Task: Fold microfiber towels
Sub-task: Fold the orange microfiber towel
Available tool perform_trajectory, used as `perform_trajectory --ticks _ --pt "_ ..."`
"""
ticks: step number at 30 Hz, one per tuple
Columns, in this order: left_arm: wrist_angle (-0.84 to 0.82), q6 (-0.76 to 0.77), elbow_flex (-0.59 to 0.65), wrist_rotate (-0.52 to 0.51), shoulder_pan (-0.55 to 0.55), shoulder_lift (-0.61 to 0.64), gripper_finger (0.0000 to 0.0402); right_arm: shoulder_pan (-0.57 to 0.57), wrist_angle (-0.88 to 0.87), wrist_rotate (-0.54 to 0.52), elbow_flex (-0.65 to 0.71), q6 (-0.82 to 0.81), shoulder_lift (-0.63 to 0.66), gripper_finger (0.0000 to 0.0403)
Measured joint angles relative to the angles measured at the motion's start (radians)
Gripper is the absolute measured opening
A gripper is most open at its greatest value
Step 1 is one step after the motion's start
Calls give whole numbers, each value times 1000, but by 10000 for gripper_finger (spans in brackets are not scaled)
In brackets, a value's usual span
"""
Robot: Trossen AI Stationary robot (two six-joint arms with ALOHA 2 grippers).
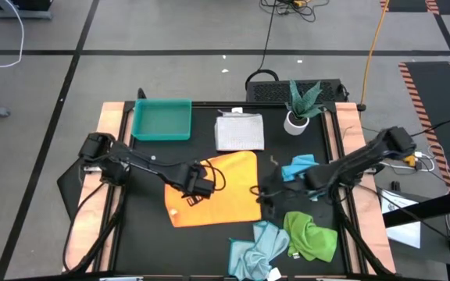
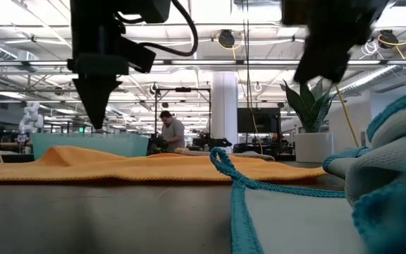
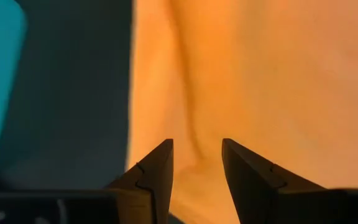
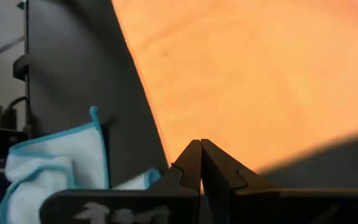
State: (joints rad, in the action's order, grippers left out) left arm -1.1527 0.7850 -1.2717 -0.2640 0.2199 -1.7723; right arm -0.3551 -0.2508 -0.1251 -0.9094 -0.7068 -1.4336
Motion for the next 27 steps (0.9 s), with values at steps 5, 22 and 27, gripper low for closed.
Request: perform_trajectory --ticks 5,22,27 --pt "-11 -35 25 -21 -24 1 140 69 190 108 6 79 -132 0" --pt "-50 -68 62 -139 78 4 140 232 158 181 6 189 -129 0" --pt "-51 19 159 -130 166 3 140 232 151 183 6 168 -129 0"
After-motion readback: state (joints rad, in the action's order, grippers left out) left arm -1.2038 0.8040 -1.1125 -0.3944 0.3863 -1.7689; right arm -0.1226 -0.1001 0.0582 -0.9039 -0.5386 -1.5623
